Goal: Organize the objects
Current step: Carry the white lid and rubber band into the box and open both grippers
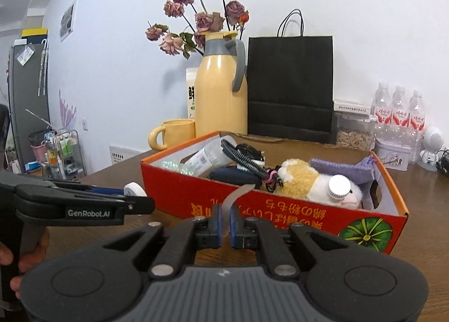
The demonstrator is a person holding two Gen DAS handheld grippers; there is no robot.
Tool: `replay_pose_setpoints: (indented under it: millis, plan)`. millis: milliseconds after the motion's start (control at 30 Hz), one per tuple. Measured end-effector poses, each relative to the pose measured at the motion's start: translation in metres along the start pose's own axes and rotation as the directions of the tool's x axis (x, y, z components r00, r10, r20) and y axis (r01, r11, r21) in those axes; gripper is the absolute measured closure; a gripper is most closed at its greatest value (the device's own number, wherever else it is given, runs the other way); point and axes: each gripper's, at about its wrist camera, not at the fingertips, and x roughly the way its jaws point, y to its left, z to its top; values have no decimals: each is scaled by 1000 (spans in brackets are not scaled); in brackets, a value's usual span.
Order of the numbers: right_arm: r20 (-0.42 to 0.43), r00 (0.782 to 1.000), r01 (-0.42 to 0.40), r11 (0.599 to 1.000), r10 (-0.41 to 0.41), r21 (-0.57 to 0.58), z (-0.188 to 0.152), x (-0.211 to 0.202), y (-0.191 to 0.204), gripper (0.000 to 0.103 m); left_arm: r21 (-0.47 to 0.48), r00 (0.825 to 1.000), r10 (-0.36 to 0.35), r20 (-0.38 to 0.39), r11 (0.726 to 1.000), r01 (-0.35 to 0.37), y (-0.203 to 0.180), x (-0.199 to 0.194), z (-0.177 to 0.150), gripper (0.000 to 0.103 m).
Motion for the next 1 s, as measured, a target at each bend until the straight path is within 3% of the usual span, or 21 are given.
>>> replay_pose_setpoints:
  millis: [300, 500, 733, 1000]
  plan:
    - [86, 995, 54, 998, -54, -8, 39, 0, -28, 98, 26, 997, -60, 45, 998, 59, -33, 7, 44, 62]
    - [118, 986, 122, 992, -120, -11, 68, 26, -53, 98, 23, 995, -49, 91, 999, 47, -57, 37, 87, 62]
    - [67, 985, 155, 988, -156, 20, 69, 79, -78, 98, -25, 997, 21, 76, 1000, -19, -71, 91, 112, 62]
    - [24, 988, 155, 988, -156, 24, 59, 91, -84, 96, 9, 997, 24, 68, 1000, -25, -74, 103, 108, 62]
